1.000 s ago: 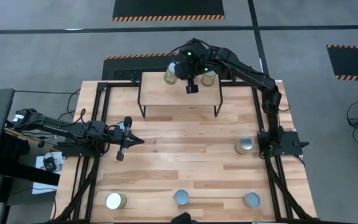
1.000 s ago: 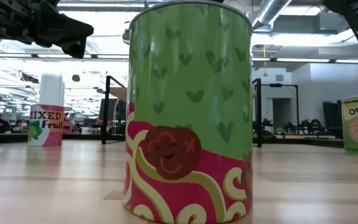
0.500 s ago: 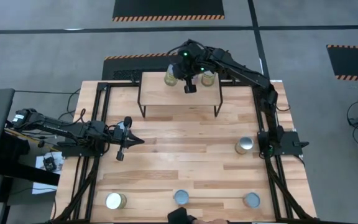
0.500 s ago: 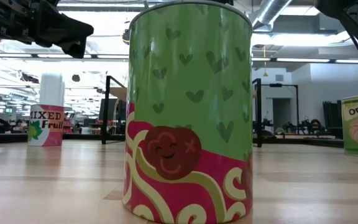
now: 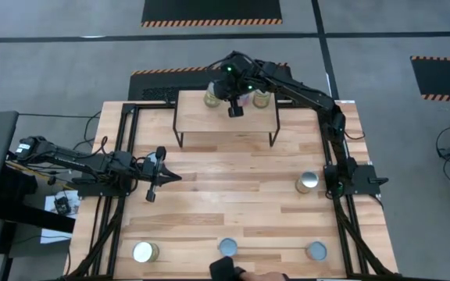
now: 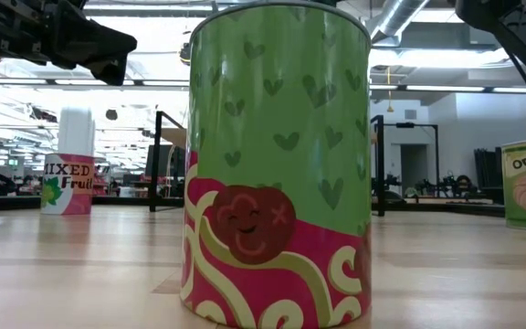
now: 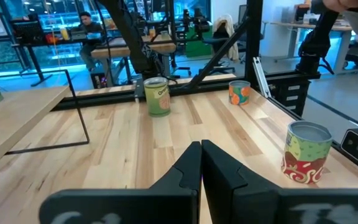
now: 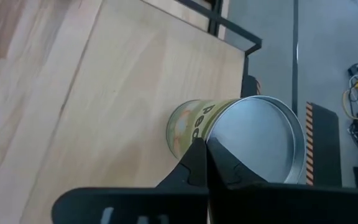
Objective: Pick and place cans onto a shelf
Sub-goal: Put the center light green can on the shelf
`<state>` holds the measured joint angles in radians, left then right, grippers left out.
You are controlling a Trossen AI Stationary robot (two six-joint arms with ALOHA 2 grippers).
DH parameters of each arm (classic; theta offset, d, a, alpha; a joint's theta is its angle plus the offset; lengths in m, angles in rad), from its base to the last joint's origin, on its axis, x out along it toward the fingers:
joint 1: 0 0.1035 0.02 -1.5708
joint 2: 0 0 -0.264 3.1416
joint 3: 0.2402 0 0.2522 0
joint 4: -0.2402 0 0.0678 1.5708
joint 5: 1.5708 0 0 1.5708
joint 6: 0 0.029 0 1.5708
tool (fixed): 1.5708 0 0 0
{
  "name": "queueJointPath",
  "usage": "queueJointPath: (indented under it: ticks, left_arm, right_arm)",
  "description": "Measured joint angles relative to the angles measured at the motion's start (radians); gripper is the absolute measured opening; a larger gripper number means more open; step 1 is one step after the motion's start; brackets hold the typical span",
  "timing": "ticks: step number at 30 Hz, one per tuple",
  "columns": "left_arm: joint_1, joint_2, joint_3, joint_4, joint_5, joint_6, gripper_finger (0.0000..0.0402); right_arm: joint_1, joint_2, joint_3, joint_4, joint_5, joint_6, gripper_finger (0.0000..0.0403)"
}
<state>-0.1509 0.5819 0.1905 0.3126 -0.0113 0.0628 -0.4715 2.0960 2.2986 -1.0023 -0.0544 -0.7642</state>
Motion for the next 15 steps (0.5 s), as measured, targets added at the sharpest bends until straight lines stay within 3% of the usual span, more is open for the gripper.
queueJointPath:
  ticks: [15]
  left_arm:
    - [0.0,0.0,0.0,0.0,0.002,-0.001,0.0001]
  right_arm:
    - [-0.016,0.001,0.0,-0.031,0.0,-0.004,0.0006]
